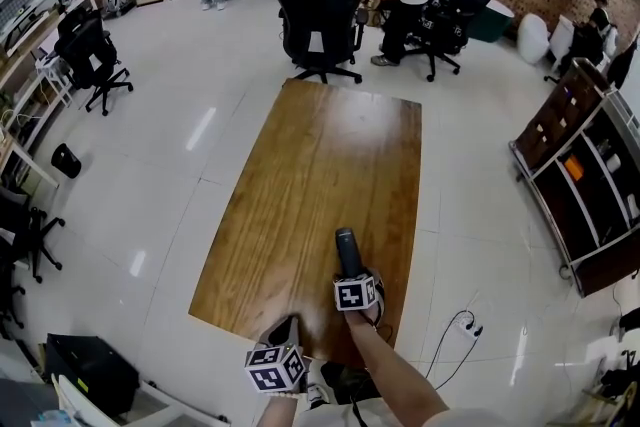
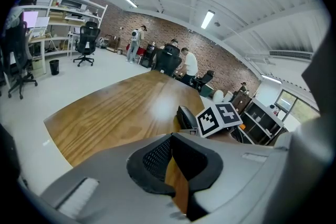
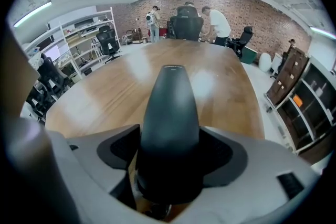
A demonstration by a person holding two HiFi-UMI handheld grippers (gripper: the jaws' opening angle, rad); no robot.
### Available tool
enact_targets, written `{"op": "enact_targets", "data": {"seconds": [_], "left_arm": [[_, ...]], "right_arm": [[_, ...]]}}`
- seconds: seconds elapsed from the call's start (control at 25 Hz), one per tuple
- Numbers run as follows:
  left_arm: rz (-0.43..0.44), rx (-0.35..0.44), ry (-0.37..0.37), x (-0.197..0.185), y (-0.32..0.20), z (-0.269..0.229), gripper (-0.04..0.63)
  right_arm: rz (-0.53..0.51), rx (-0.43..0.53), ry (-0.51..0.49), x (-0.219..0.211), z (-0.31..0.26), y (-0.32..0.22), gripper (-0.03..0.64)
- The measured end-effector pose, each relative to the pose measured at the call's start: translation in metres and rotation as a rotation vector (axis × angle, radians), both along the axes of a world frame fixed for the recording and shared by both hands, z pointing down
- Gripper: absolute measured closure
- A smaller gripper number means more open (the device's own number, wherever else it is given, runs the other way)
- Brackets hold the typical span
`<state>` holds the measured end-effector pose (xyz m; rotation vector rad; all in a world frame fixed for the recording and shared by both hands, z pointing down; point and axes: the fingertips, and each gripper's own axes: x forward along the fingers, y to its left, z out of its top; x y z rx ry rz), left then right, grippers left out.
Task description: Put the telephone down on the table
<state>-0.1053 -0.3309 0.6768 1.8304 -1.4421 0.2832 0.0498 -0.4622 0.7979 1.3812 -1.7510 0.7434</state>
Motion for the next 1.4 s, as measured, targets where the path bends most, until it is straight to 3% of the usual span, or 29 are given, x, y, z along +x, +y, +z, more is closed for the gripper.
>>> {"op": "enact_targets", "data": {"seconds": [0.12, 0.36, 0.56, 0.68, 0.8, 0.84, 0.88, 0.92, 1.08, 1.12, 1.4], "left_arm": [[-0.003, 0.004, 0.001, -0.003, 0.001, -0.001, 0.607], [0.002, 0.022, 0.005, -0.003, -0.001, -0.004, 0.607], [0.015, 0.049, 0.007, -0.002, -0.003, -0.012, 0.607], [0.014, 0.071, 0.017, -0.002, -0.001, -0.02, 0.607], [0.009, 0.095, 0.028, -0.003, 0.004, -0.029, 0.607], [0.01, 0.103, 0.031, -0.003, 0.005, -0.032, 0.607], [0.013, 0.109, 0.034, -0.002, 0.007, -0.034, 0.607], [0.017, 0.116, 0.038, -0.001, 0.008, -0.036, 0.607], [0.034, 0.142, 0.048, 0.002, 0.017, -0.045, 0.607], [0.035, 0.147, 0.05, 0.002, 0.02, -0.046, 0.607], [0.039, 0.192, 0.068, 0.002, 0.037, -0.06, 0.607]], "right_arm": [[-0.009, 0.022, -0.04, -0.002, -0.007, 0.001, 0.199], [0.007, 0.103, -0.104, 0.018, -0.034, 0.005, 0.198], [0.037, 0.202, -0.263, 0.034, -0.083, 0.013, 0.212], [0.074, 0.24, -0.364, 0.049, -0.112, 0.022, 0.349], [0.11, 0.281, -0.46, 0.062, -0.14, 0.033, 0.433], [0.12, 0.304, -0.486, 0.066, -0.149, 0.036, 0.433], [0.129, 0.331, -0.504, 0.069, -0.159, 0.04, 0.448], [0.134, 0.358, -0.512, 0.073, -0.167, 0.044, 0.515], [0.152, 0.429, -0.524, 0.08, -0.193, 0.067, 0.539], [0.154, 0.435, -0.527, 0.079, -0.195, 0.074, 0.612], [0.128, 0.431, -0.524, 0.068, -0.2, 0.127, 0.617]]}}
